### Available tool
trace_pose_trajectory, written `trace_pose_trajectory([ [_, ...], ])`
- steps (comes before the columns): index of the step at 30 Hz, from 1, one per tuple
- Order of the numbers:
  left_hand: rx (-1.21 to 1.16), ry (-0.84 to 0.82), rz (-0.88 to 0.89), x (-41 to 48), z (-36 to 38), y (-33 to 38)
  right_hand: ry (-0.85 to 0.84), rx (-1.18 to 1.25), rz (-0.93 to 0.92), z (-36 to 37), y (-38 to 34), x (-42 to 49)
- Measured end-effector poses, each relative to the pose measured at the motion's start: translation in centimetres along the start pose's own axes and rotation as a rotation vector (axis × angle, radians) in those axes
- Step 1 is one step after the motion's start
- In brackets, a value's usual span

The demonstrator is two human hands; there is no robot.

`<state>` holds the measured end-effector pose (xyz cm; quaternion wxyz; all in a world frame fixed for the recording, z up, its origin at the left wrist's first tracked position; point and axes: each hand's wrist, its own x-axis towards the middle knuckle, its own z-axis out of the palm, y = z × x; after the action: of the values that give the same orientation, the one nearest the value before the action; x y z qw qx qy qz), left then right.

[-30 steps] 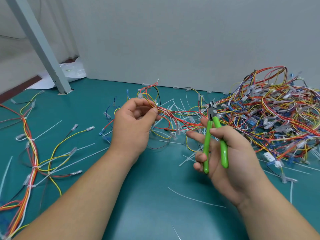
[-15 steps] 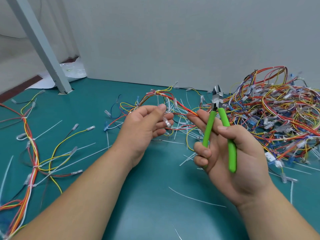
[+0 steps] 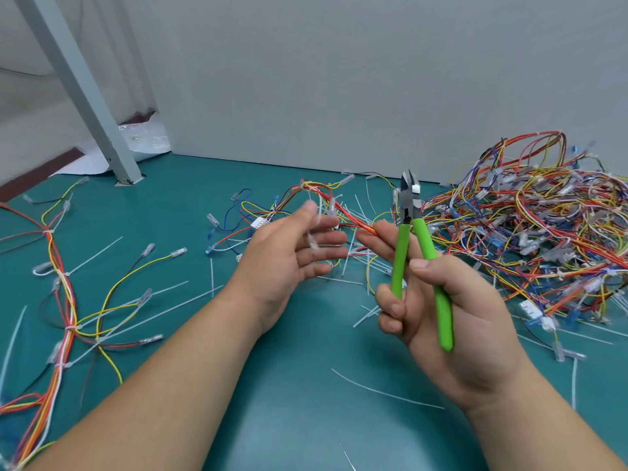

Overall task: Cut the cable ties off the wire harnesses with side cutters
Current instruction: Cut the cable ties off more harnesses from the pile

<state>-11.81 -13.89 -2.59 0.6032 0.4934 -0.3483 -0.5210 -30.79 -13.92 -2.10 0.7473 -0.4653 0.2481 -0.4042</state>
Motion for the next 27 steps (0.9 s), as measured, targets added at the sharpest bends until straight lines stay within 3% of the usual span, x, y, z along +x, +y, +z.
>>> trace_pose_trajectory([
  [3, -0.004, -0.067, -0.051, -0.1, -0.2, 0.3, -0.027, -0.177, -0.047, 0.2, 0.4, 0.0],
  [7, 0.038, -0.007, 0.012, -0.2, -0.1, 0.0, -0.059, -0.370, -0.030, 1.0, 0.6, 0.1],
  [14, -0.011, 0.098, 0.055, 0.2, -0.4, -0.2, -0.056, -0.347, -0.040, 0.5, 0.7, 0.3],
  [21, -0.099, 0.235, 0.061, 0.8, -1.1, 0.2, -0.062, -0.636, -0.032, 0.8, 1.2, 0.2],
  [27, -0.118, 0.253, 0.005, 1.0, -1.7, -0.1, -0.071, -0.670, -0.003, 1.1, 1.1, 0.1],
])
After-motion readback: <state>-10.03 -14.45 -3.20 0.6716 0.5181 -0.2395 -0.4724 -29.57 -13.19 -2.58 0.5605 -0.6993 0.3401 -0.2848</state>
